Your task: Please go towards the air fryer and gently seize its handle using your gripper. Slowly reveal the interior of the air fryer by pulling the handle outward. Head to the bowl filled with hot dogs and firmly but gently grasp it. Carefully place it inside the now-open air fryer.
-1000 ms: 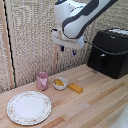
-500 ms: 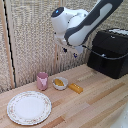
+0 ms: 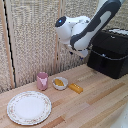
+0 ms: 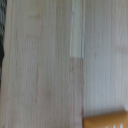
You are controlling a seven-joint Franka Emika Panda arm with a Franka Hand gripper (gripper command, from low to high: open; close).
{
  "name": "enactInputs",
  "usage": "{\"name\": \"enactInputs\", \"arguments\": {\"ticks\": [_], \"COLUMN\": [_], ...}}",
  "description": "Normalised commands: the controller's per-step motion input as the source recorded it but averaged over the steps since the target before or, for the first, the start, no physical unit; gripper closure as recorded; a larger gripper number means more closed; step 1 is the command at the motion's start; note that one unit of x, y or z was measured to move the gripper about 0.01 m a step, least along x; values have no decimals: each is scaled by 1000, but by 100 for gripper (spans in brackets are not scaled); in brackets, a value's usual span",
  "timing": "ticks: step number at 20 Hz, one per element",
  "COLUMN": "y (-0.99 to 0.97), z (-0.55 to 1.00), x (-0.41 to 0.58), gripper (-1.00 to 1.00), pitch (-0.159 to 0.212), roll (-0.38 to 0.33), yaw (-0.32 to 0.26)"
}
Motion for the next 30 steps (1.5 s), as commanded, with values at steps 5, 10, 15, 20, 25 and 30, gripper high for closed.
{"name": "enactInputs", "arguments": {"ticks": [5,10,15,20,25,30], "y": [-515,-527,-538,-517,-537,-542], "z": [-357,-358,-374,-395,-355,-292], "x": [-152,-198,-177,-181,-216,-266], "gripper": [-100,-100,-100,-100,-100,-100], "pitch": [-77,-79,-80,-62,-52,-16], "roll": [-177,-165,-145,-128,-104,-104], "yaw": [72,64,66,69,112,117]}}
